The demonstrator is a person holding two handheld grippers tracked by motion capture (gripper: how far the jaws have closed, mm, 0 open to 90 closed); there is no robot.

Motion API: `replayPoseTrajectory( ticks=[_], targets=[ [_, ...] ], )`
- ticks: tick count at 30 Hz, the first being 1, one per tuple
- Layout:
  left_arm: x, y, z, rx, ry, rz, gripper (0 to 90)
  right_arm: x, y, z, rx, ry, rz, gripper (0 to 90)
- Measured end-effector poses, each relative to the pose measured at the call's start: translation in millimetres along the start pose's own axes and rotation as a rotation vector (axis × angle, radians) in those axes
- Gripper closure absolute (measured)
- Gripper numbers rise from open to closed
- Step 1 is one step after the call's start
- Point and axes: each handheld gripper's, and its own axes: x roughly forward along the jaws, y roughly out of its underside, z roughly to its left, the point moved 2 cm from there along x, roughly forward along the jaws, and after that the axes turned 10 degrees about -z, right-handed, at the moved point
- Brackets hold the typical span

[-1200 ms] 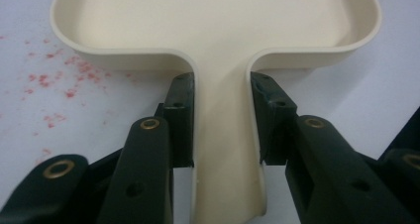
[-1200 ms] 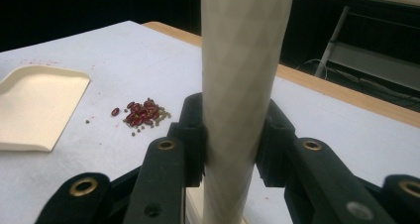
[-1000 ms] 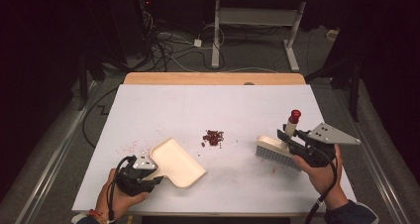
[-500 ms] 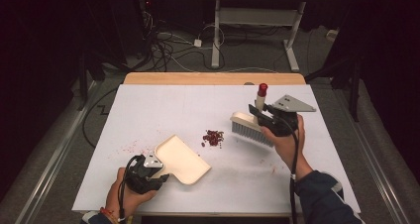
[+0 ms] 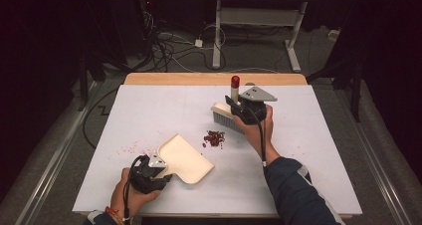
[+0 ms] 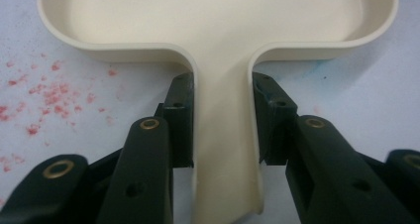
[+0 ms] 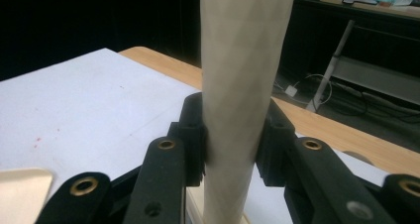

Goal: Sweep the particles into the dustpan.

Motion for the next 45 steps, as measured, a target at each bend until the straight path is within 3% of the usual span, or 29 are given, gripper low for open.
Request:
replayPoseTrajectory(
  ticks=[2,10,22,30,45],
  targets=[
    [0.8,-1.6,0.9,0.004,0.003,0.0,64.0,1.2,0.8,4.2,0.009,-0.02,-0.002,69.8],
    [9.7,-10.3,6.0,-0.013,0.007,0.006,64.0,-1.5,2.1,33.6,-0.032,-0.1,0.021,69.0],
    [16.4,-15.8,2.6,-0.008,-0.007,0.018,64.0,-19.5,10.3,68.7,-0.013,-0.094,0.002,67.1],
    [22.8,-22.9,-1.8,-0.015,-0.016,0.019,64.0,-30.5,9.9,75.6,0.017,-0.124,-0.013,67.6],
    [41.1,-45.7,-19.5,-0.038,-0.038,0.021,63.8,-37.9,9.6,84.6,0.03,-0.111,-0.003,67.6]
  ],
)
